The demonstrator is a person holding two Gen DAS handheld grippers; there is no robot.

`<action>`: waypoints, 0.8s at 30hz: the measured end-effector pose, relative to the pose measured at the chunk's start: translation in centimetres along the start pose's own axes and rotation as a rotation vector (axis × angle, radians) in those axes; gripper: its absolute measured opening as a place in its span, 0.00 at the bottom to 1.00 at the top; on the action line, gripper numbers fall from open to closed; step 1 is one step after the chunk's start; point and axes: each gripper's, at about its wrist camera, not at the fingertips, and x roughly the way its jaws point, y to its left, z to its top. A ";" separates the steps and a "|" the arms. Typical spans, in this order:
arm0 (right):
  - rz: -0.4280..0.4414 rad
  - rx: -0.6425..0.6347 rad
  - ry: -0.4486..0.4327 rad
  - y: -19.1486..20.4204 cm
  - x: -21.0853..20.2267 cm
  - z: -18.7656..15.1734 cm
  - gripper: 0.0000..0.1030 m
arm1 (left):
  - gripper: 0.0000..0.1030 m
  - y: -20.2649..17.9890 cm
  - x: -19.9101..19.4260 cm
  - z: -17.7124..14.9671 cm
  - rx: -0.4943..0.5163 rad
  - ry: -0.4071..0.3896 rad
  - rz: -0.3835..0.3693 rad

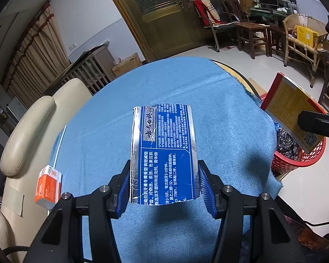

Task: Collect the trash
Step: 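Carry the blue-silver carton and medicine box toward the red basket with both tools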

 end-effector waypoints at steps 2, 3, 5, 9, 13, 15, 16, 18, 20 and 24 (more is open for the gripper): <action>-0.002 0.004 -0.002 0.0 -0.1 -0.2 0.54 | 0.56 0.0 0.0 0.1 0.004 0.000 -0.002; -0.002 0.006 -0.002 -0.1 -0.1 -0.2 0.54 | 0.56 0.0 0.0 0.1 0.006 0.000 -0.003; -0.006 0.009 -0.005 -0.2 -0.3 -0.3 0.54 | 0.56 0.0 0.0 0.2 0.011 0.001 -0.005; -0.011 0.019 -0.010 -0.6 -0.6 -0.4 0.54 | 0.56 -0.5 0.1 0.4 0.022 0.001 -0.017; -0.020 0.032 -0.016 -1.1 -0.9 -0.5 0.54 | 0.56 -1.0 0.0 0.7 0.040 -0.003 -0.029; -0.026 0.038 -0.020 -1.6 -1.2 -0.5 0.54 | 0.56 -1.2 0.0 0.8 0.048 -0.005 -0.035; -0.028 0.043 -0.021 -1.9 -1.3 -0.6 0.54 | 0.56 -1.4 0.0 0.9 0.053 -0.005 -0.038; -0.032 0.050 -0.026 -2.2 -1.5 -0.6 0.54 | 0.56 -1.6 0.1 1.0 0.061 -0.006 -0.041; -0.037 0.057 -0.031 -2.6 -1.7 -0.7 0.54 | 0.56 -1.9 0.1 1.2 0.068 -0.005 -0.046; -0.043 0.075 -0.044 -3.5 -2.3 -0.6 0.54 | 0.56 -2.2 0.0 1.2 0.088 -0.007 -0.052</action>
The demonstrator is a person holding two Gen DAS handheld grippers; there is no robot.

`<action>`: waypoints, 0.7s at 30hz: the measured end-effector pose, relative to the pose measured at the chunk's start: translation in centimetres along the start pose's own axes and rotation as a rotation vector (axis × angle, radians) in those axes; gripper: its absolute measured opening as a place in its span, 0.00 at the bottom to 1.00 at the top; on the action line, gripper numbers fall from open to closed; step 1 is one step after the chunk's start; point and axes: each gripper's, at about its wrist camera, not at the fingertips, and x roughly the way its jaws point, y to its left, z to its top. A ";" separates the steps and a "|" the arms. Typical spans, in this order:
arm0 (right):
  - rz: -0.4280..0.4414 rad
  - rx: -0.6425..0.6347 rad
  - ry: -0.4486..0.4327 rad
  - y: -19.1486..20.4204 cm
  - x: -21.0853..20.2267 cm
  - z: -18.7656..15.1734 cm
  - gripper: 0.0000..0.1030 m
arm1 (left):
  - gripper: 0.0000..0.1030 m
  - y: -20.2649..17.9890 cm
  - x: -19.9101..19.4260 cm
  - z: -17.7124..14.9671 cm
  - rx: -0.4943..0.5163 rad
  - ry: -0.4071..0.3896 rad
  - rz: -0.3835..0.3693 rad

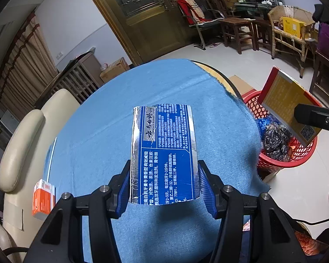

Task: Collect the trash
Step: 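Carry the blue-silver carton and medicine box toward the red basket with both tools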

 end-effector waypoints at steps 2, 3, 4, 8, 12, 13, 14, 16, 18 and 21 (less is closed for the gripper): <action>0.000 0.009 -0.005 -0.3 -0.2 0.0 0.54 | 0.56 -0.2 0.0 0.1 0.008 0.000 -0.004; -0.002 0.014 -0.008 -0.5 -0.4 0.0 0.54 | 0.56 -0.2 0.0 0.1 0.014 0.000 -0.005; -0.004 0.017 -0.011 -0.7 -0.5 0.1 0.54 | 0.56 -0.3 0.0 0.1 0.019 -0.001 -0.006; -0.009 0.031 -0.022 -1.3 -1.0 0.1 0.54 | 0.56 -0.6 -0.1 0.4 0.038 -0.005 -0.014; -0.015 0.048 -0.034 -2.2 -1.6 0.2 0.54 | 0.56 -1.2 -0.2 0.6 0.060 -0.010 -0.017; -0.018 0.051 -0.038 -2.4 -1.7 0.2 0.54 | 0.56 -1.4 -0.2 0.7 0.066 -0.010 -0.019; -0.019 0.054 -0.041 -2.6 -1.8 0.2 0.54 | 0.56 -1.7 -0.3 0.8 0.072 -0.012 -0.020; -0.021 0.064 -0.046 -3.0 -2.1 0.2 0.54 | 0.56 -2.3 -0.4 1.0 0.083 -0.014 -0.022; -0.026 0.070 -0.051 -3.4 -2.4 0.2 0.54 | 0.56 -2.7 -0.5 1.2 0.095 -0.017 -0.026; -0.032 0.080 -0.058 -4.0 -2.7 0.2 0.54 | 0.56 -3.5 -0.7 1.7 0.114 -0.023 -0.032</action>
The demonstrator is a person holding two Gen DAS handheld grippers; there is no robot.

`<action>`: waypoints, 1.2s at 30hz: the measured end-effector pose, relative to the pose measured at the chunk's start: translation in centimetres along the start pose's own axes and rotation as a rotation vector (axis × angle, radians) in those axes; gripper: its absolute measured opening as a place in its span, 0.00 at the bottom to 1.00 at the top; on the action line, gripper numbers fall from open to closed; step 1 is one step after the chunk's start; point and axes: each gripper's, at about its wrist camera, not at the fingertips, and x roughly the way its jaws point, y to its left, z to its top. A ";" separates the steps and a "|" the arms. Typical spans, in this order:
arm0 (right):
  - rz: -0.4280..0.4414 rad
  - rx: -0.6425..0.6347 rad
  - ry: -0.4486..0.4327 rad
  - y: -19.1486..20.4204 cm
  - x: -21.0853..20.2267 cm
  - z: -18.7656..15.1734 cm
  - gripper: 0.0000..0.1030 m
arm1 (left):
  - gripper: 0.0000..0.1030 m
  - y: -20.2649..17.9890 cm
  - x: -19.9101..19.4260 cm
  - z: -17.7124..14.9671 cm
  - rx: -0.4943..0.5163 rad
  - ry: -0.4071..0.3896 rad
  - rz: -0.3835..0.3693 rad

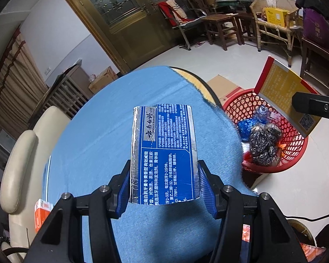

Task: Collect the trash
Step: 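Carry the blue-silver carton and medicine box toward the red basket with both tools, then open both tools over the basket to drop the carton and medicine box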

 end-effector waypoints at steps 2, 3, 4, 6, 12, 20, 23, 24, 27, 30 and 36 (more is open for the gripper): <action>-0.005 0.010 -0.005 -0.5 -0.2 0.1 0.54 | 0.56 -0.4 0.0 0.3 0.012 -0.002 -0.007; -0.007 0.015 -0.006 -0.7 -0.3 0.1 0.54 | 0.56 -0.5 0.0 0.4 0.014 -0.002 -0.009; -0.009 0.019 -0.009 -1.0 -0.4 0.1 0.54 | 0.56 -0.8 0.0 0.6 0.019 -0.002 -0.012; -0.013 0.027 -0.012 -1.4 -0.5 0.1 0.54 | 0.56 -1.3 0.0 0.8 0.030 -0.004 -0.016; -0.022 0.050 -0.023 -2.4 -0.9 0.2 0.54 | 0.56 -2.4 0.2 1.5 0.055 -0.007 -0.030; -0.063 0.093 -0.047 -4.4 -1.3 0.3 0.55 | 0.57 -4.4 0.8 2.9 0.096 -0.013 -0.100; -0.071 0.169 -0.067 -6.5 -1.2 0.5 0.65 | 0.61 -5.3 1.4 4.0 0.093 -0.010 -0.185; -0.085 0.198 -0.075 -7.2 -1.2 0.5 0.72 | 0.61 -5.4 1.7 4.3 0.087 -0.008 -0.213; -0.107 0.261 -0.077 -9.0 -1.2 0.6 0.73 | 0.62 -5.3 2.5 5.0 0.067 0.013 -0.277; -0.118 0.261 -0.077 -9.1 -1.8 0.8 0.73 | 0.62 -3.8 2.2 4.8 0.019 0.010 -0.299; -0.089 0.160 -0.087 -5.1 -2.4 1.7 0.73 | 0.64 0.6 -0.5 3.5 -0.073 -0.067 -0.277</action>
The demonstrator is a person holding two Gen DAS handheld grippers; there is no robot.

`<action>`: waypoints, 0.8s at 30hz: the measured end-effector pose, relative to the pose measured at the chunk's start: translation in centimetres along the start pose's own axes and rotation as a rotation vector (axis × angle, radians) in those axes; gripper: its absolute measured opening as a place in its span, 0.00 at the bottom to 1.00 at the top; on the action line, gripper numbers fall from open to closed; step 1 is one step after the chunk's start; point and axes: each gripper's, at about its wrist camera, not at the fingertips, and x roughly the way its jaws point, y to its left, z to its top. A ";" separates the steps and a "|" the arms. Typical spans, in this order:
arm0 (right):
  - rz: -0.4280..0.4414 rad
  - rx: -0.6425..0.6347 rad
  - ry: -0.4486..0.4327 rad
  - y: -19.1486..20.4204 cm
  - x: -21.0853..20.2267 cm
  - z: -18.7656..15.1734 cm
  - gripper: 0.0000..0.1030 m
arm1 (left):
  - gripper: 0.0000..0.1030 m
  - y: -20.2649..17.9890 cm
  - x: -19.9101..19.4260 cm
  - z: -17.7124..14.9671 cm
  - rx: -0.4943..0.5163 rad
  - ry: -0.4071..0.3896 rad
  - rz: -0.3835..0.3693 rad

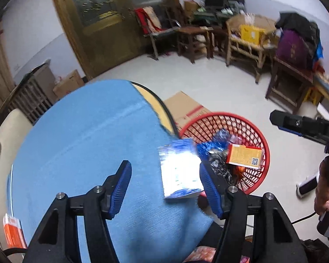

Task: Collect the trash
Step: 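Open both tools over the basket to drop the carton and medicine box, then move both open tools back over the table toward the orange-white box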

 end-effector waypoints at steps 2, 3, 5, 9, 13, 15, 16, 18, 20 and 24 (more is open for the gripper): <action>0.000 -0.042 -0.016 1.9 -0.2 0.0 0.73 | 0.64 1.9 -1.6 -0.6 -0.049 -0.028 0.005; 0.005 -0.059 -0.021 2.7 -0.3 -0.1 0.73 | 0.64 3.0 -2.5 -1.0 -0.079 -0.042 0.009; 0.010 -0.085 -0.028 4.4 -0.5 -0.1 0.73 | 0.64 5.3 -4.4 -2.0 -0.132 -0.071 0.022; 0.023 -0.137 -0.008 7.2 -0.2 -0.5 0.73 | 0.65 8.9 -6.8 -4.6 -0.213 -0.108 0.063; 0.238 -0.140 0.144 10.4 2.3 -2.1 0.73 | 0.66 11.5 -8.4 -7.1 -0.261 -0.141 0.166; 0.267 -0.140 0.239 12.4 5.0 -3.6 0.73 | 0.67 12.3 -8.9 -7.9 -0.282 -0.147 0.192; 0.270 -0.125 0.285 13.2 6.7 -4.4 0.73 | 0.67 12.8 -9.1 -8.3 -0.296 -0.147 0.197; 0.284 -0.088 0.359 13.9 9.8 -5.7 0.73 | 0.67 13.4 -9.4 -8.7 -0.311 -0.144 0.203; 0.246 -0.062 0.386 13.6 12.3 -6.2 0.72 | 0.67 14.1 -10.1 -9.2 -0.324 -0.158 0.216; 0.028 -0.003 0.319 10.6 13.3 -5.0 0.67 | 0.67 15.2 -11.5 -10.2 -0.355 -0.187 0.269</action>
